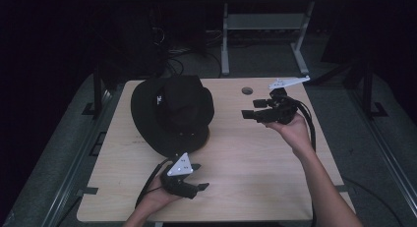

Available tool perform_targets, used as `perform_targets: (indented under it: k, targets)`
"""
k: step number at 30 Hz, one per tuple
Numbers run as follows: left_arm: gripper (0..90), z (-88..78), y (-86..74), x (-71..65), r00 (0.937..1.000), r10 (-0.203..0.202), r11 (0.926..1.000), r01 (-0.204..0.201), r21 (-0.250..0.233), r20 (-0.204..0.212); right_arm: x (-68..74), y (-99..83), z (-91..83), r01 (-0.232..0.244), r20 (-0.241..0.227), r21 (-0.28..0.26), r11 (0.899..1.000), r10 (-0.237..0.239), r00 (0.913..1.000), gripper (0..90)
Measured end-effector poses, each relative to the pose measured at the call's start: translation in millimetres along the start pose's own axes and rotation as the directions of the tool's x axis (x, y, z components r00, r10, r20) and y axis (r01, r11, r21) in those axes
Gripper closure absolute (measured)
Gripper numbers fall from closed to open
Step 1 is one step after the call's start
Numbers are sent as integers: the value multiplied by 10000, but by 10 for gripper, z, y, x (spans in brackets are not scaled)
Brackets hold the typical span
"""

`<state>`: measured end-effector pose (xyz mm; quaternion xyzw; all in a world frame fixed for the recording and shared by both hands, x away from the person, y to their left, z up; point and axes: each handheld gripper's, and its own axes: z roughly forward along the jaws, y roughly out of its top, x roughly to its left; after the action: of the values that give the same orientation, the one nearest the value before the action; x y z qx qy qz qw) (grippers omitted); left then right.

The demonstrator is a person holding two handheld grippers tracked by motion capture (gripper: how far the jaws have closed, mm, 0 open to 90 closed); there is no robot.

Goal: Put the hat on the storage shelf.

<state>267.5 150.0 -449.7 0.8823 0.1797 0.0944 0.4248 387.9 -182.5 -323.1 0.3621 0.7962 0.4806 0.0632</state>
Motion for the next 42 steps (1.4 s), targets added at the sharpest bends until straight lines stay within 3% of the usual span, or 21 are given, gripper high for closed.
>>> perform_targets:
  k: [42]
  targets:
    - [297,43,1,-36,9999,-75,10000,75,-1,68,-165,-902,-172,-859,435,645,9942,832,9956,217]
